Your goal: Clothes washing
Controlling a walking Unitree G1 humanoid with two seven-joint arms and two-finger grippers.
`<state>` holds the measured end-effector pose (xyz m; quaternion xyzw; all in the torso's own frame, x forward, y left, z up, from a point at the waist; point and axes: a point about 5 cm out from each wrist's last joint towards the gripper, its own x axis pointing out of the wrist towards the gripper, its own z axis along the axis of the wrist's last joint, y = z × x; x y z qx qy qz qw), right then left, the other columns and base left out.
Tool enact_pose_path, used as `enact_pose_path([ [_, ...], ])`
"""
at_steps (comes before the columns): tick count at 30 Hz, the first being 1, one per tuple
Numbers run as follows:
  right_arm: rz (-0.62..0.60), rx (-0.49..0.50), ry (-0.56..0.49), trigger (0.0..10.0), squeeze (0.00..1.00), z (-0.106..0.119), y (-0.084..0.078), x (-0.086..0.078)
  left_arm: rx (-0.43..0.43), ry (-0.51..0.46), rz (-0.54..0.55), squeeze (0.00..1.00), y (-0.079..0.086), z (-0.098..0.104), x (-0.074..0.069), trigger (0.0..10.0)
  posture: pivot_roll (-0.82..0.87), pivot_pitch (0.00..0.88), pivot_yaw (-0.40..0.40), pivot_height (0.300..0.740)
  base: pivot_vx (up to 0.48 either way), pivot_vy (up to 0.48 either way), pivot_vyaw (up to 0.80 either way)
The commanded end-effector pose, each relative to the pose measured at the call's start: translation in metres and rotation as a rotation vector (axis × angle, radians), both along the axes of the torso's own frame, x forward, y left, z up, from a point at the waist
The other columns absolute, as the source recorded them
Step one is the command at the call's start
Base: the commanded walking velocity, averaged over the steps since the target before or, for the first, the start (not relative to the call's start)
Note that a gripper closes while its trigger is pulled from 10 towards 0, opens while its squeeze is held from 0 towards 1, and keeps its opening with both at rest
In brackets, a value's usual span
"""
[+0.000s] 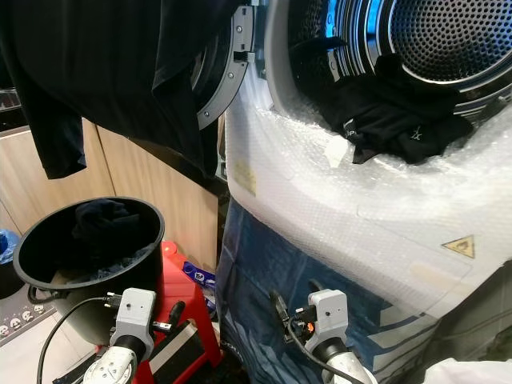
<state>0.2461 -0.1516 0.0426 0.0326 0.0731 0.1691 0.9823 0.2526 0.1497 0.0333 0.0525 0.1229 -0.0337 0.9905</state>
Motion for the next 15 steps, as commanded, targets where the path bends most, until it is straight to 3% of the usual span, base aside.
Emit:
enact_pose_path([
  [1, -0.016, -0.001, 0.015, 10.0, 0.00, -0.0028, -0.0036, -0.0010, -0.016, 0.017, -0.010, 0.00, -0.0030, -0.0024, -0.0012, 10.0, 0.01, 0.000, -0.072, 0.740, 0.000, 0.337, 0.00],
  [15, -0.020, 0.009, 0.024, 10.0, 0.00, -0.0044, -0.0031, -0.0028, -0.030, 0.025, -0.004, 0.00, -0.0025, -0.0031, -0.0016, 10.0, 0.01, 0.000, -0.071, 0.740, 0.000, 0.349, 0.00],
])
